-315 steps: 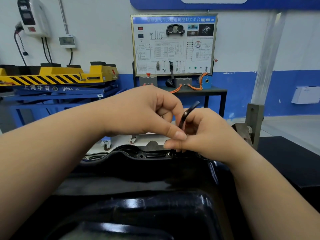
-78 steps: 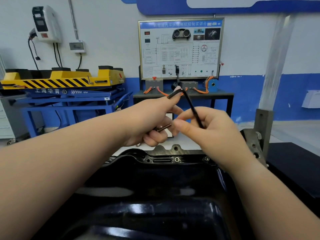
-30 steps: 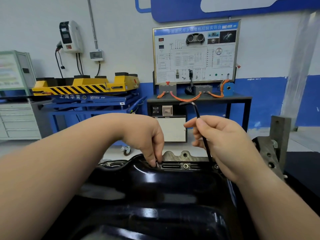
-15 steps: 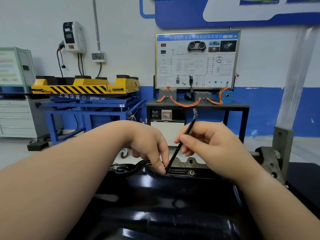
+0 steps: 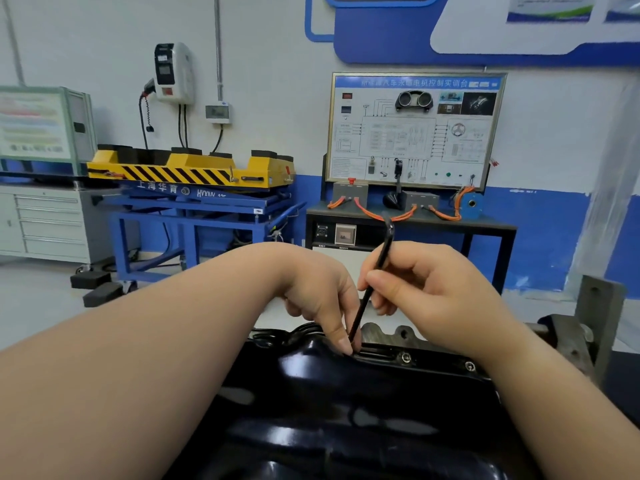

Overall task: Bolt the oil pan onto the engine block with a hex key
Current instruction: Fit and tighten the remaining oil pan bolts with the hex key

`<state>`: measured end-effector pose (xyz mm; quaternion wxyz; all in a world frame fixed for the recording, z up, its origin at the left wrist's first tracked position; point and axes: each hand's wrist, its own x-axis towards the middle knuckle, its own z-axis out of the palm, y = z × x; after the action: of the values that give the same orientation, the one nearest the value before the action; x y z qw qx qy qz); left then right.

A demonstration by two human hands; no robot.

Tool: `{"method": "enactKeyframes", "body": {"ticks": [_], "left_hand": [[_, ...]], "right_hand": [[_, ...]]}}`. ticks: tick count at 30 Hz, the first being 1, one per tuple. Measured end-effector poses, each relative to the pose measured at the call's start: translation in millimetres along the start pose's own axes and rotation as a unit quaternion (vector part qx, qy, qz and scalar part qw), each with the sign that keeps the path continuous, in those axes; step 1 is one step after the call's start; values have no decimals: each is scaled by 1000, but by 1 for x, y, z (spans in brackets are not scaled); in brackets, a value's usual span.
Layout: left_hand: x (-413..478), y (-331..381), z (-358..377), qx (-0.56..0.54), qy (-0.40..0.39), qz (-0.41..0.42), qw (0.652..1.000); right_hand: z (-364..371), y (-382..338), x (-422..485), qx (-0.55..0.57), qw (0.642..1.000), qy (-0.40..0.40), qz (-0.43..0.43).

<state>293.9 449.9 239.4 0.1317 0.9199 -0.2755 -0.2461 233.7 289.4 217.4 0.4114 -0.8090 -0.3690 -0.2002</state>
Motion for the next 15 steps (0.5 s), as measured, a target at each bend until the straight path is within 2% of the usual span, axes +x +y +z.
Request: {"method": "enactKeyframes", "body": {"ticks": [8, 12, 15], "left_hand": [[-13, -1, -9, 5, 0, 9, 1000], [-27, -2, -17, -34, 43, 38, 998], [-35, 2, -19, 0, 96, 63, 993]], "right_hand": [[1, -2, -7, -56, 998, -1, -31], [3, -1, -7, -83, 996, 6, -35], [4, -1, -7, -89, 995, 5, -42]]}}
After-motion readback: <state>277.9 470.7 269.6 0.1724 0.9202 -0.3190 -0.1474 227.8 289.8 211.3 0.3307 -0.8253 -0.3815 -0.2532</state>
